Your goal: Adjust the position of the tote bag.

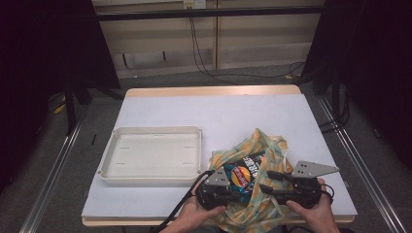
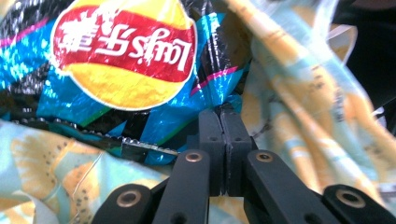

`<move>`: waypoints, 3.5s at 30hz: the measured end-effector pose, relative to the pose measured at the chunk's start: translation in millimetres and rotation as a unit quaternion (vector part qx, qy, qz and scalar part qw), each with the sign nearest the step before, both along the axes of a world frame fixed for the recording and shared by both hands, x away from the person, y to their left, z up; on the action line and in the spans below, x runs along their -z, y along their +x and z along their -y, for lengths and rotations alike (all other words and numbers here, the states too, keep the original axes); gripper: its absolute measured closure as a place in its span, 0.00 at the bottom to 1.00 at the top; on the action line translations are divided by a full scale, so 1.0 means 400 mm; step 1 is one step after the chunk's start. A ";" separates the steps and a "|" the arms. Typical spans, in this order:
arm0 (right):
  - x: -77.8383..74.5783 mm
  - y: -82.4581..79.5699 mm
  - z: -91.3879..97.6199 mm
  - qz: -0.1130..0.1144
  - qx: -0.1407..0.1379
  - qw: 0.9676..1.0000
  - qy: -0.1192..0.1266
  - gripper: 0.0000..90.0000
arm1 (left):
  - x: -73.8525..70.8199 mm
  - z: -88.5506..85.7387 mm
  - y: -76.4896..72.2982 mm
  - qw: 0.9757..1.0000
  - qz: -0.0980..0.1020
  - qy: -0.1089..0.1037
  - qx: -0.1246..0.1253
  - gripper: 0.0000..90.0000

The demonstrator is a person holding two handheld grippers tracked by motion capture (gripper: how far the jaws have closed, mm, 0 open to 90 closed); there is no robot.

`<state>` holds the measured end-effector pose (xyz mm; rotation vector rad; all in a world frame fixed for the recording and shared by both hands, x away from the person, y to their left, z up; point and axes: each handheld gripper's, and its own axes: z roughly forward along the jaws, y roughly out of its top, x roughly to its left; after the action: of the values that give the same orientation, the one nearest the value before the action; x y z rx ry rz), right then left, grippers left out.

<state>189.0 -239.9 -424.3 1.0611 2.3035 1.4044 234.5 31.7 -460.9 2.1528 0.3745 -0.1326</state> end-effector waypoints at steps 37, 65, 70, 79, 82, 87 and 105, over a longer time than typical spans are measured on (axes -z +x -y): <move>-0.024 -0.039 0.050 0.023 0.037 0.999 0.024 0.97 | -0.186 -0.044 0.103 0.986 -0.003 -0.157 -0.054 1.00; -0.085 -0.040 0.084 0.044 0.021 0.998 0.049 0.65 | -0.179 -0.034 0.077 0.987 0.000 -0.159 0.002 1.00; -0.114 0.012 0.061 0.047 0.003 0.998 0.051 0.65 | -0.172 -0.026 0.053 0.990 0.000 -0.142 0.026 1.00; -0.117 0.181 -0.007 0.035 -0.027 0.998 0.038 0.60 | -0.146 -0.065 0.038 0.989 -0.016 -0.146 0.027 1.00; -0.110 0.227 -0.024 0.033 -0.028 0.999 0.029 0.57 | -0.141 -0.083 0.040 0.989 -0.017 -0.145 0.022 1.00; -0.086 0.291 -0.034 0.027 -0.018 0.999 0.008 0.47 | -0.138 -0.079 0.033 0.989 -0.015 -0.141 0.033 0.99; 0.019 0.367 -0.044 -0.027 -0.011 0.999 -0.025 0.89 | -0.165 -0.098 0.051 0.988 -0.003 -0.154 0.031 1.00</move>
<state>335.9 -222.4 -431.9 1.0753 2.3832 1.3340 255.0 71.0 -395.0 1.8583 0.2709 -0.2184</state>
